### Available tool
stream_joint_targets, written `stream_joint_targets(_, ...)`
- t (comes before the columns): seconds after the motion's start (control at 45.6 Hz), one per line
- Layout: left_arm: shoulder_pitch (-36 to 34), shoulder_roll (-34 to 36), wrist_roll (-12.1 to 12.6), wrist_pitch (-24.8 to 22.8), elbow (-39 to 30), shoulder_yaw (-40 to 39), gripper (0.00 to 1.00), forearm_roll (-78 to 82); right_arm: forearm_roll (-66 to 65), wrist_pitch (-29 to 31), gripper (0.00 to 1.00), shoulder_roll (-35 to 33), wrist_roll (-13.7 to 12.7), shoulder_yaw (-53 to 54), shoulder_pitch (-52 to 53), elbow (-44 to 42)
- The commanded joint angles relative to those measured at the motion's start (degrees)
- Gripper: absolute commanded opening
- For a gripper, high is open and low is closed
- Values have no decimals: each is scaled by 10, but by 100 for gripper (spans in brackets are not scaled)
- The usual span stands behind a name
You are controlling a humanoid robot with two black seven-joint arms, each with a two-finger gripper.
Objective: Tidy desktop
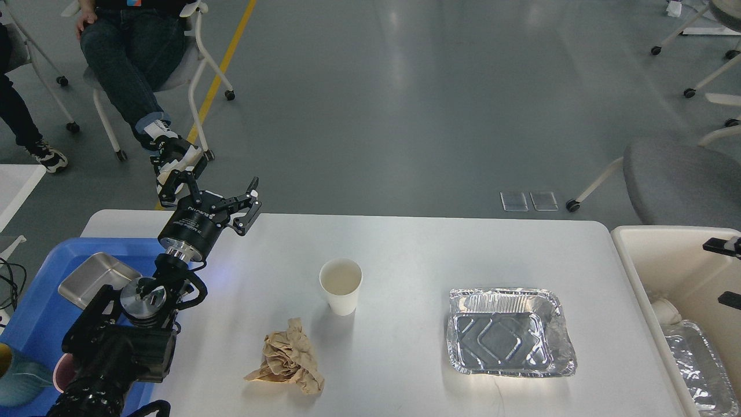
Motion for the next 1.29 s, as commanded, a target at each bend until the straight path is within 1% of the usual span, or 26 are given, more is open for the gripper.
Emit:
stream_joint_targets(0.0, 1, 0, -3, 0, 5, 12, 100, 0, -65, 20, 100, -67, 1, -1, -2, 1)
stream_joint_targets(0.132, 0, 0, -4, 0, 17, 16, 100, 0, -111, 46, 100, -124, 2, 4, 0, 7)
stream_joint_targets(0.329, -1, -1, -1, 2, 22, 18, 100, 0, -115, 97, 100, -206, 8, 5, 14, 7)
stream_joint_targets(0.417, -1, -2, -2, 7, 22, 25, 100, 0, -118, 126, 100, -225, 7, 4, 25, 9)
stream_joint_targets(0.527, -1, -2, -6, 8, 22, 38, 100, 0, -173, 125, 100, -229, 5, 5, 28, 25)
stream_joint_targets(0.549, -1, -2, -6, 8, 22, 39, 100, 0, -186, 121, 100, -226, 5, 6, 32, 28)
stream_joint_targets(0.614, -2, -3, -6, 8, 21, 39, 100, 0, -217, 83, 100, -218, -1, -1, 48, 55)
stream_joint_targets(0.702, -4, -3, -7, 10, 21, 39, 100, 0, -247, 4, 100, -217, -12, -15, 48, 75)
stream_joint_targets(0.746, -5, -3, -7, 11, 21, 39, 100, 0, -255, -25, 100, -217, -30, -27, 48, 80)
stream_joint_targets(0.834, -6, -3, -7, 11, 22, 39, 100, 0, -256, -70, 100, -218, -75, -51, 49, 99)
stream_joint_targets(0.922, -7, -3, -7, 11, 21, 39, 100, 0, -256, -117, 100, -219, -100, -69, 49, 118)
stream_joint_targets(1.009, -9, -3, -7, 20, 21, 40, 100, 0, -256, -147, 100, -222, -121, -90, 49, 125)
stream_joint_targets(1.097, -10, -4, -7, 32, 21, 40, 100, 0, -256, -156, 100, -223, -135, -120, 49, 152)
stream_joint_targets(1.141, -10, -4, -7, 32, 21, 40, 100, 0, -256, -157, 100, -223, -139, -134, 49, 165)
stream_joint_targets(1.273, -10, -4, -7, 32, 21, 40, 100, 0, -256, -160, 100, -228, -139, -166, 50, 189)
